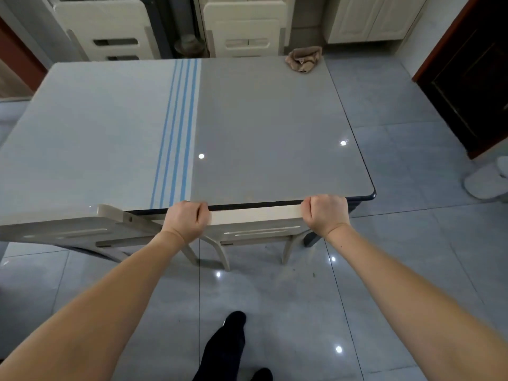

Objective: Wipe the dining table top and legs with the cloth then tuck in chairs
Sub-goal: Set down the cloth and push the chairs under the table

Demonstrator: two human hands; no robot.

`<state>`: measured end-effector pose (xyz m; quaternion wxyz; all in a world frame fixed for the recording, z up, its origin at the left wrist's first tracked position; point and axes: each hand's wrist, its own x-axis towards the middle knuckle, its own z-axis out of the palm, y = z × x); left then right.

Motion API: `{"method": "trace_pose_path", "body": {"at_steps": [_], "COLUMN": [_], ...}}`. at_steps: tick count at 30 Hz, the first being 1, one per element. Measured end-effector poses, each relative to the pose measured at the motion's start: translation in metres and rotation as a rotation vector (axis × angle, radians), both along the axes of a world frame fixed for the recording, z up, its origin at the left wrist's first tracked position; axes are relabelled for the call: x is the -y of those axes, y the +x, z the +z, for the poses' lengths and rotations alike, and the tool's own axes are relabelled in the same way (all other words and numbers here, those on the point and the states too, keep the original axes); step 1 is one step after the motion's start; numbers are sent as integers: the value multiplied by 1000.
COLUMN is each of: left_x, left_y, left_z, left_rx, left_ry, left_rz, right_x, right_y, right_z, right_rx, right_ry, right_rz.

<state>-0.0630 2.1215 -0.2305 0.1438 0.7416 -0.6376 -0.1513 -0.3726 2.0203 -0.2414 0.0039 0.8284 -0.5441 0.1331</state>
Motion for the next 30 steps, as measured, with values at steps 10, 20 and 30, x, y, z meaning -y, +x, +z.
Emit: {"method": "trace_pose_path", "body": {"at_steps": [10, 20, 30], "left_x": [-10, -49, -47], "left_y": [-3, -56, -123], "left_z": [26, 38, -66], "left_rx": [-186, -567, -374], "left_ry": [262, 26, 688], "left_rz": [75, -113, -496], "right_x": [-18, -175, -370], "right_y": [2, -46, -112], "right_z": [36, 1, -69], "right_rx": [140, 1204, 1414], "right_ry": [302, 399, 444], "right_rz": [-65, -793, -1561]}}
